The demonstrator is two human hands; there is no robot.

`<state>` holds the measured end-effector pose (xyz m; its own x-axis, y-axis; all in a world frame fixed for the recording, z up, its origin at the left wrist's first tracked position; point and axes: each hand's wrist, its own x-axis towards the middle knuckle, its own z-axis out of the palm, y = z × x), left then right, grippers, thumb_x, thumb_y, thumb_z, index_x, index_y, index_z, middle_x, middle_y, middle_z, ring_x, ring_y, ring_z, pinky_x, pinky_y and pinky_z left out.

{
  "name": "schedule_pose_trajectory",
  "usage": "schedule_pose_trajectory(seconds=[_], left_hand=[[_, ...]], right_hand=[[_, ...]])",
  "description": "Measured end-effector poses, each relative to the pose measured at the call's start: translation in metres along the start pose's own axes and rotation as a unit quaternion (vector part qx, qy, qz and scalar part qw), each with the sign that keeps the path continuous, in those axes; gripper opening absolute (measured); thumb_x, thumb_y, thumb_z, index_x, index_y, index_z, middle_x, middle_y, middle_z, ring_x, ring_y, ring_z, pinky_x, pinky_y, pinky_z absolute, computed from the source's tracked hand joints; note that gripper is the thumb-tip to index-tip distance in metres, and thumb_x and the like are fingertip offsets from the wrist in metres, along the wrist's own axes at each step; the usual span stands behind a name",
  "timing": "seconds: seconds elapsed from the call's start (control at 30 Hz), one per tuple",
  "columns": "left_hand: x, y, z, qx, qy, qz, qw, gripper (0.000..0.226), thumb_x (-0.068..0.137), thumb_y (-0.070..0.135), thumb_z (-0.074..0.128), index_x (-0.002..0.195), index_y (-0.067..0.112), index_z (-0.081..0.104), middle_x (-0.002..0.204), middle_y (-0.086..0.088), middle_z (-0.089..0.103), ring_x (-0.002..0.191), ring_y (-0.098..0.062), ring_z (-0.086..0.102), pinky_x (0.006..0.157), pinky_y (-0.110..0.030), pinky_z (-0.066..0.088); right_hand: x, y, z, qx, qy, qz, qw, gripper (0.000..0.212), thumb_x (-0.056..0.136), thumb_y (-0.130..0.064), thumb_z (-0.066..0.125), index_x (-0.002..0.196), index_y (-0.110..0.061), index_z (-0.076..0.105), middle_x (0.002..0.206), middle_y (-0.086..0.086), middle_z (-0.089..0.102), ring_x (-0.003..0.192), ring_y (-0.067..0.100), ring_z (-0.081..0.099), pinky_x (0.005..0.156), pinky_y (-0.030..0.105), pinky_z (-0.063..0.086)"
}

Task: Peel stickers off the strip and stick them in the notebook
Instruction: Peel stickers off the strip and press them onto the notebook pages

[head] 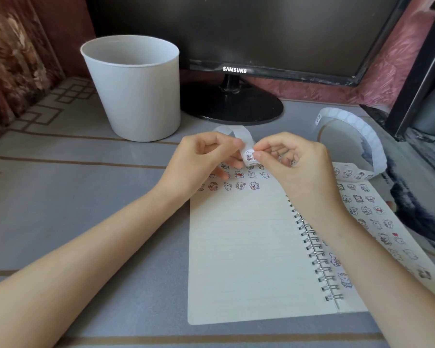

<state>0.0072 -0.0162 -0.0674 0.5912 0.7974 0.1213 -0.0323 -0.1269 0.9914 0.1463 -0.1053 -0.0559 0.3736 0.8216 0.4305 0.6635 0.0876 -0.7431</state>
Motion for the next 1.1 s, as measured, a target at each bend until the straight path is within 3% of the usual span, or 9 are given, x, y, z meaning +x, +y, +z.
schedule_pose_trajectory(seconds=[0.2,0.43,0.6,1.1], left_hand=[[-0.0001,-0.0051,-0.0006,0.047,-0.005,0.003,0.999,0.014,0.087,0.019,0.066,0.09,0.007,0.071,0.083,-0.006,0.074,0.078,-0.014,0.07,0.076,-0.029,0.055],[-0.0014,-0.0036,-0.0005,0.044,-0.008,0.043,0.998,0.008,0.088,0.012,0.064,0.088,0.007,0.07,0.082,-0.015,0.071,0.07,-0.01,0.067,0.065,-0.021,0.054],[-0.0014,-0.0049,0.001,0.048,-0.003,0.039,0.998,0.007,0.088,0.013,0.066,0.084,0.01,0.071,0.079,-0.009,0.072,0.07,-0.01,0.068,0.062,-0.016,0.052],[0.0002,-0.0057,0.0012,0.036,0.016,0.02,0.999,0.016,0.088,0.015,0.065,0.081,0.002,0.07,0.069,-0.006,0.07,0.068,-0.011,0.068,0.061,-0.023,0.055]], right_hand=[[0.0011,0.0032,-0.0008,0.007,-0.008,0.013,1.0,0.006,0.082,-0.011,0.071,0.086,-0.016,0.073,0.077,-0.01,0.069,0.065,0.001,0.057,0.063,0.01,0.041],[0.0003,0.0005,-0.0002,0.022,-0.017,0.011,1.0,0.008,0.078,-0.013,0.075,0.084,-0.015,0.072,0.073,-0.014,0.067,0.064,-0.004,0.057,0.063,0.008,0.041],[-0.0005,0.0017,0.0005,0.005,-0.018,0.009,1.0,0.007,0.078,-0.013,0.076,0.082,-0.018,0.071,0.072,-0.013,0.068,0.067,-0.002,0.059,0.065,0.007,0.041],[-0.003,-0.0006,0.0026,-0.077,0.003,-0.044,0.996,0.005,0.078,-0.014,0.075,0.079,-0.016,0.071,0.072,-0.011,0.068,0.057,-0.007,0.054,0.058,0.005,0.034]])
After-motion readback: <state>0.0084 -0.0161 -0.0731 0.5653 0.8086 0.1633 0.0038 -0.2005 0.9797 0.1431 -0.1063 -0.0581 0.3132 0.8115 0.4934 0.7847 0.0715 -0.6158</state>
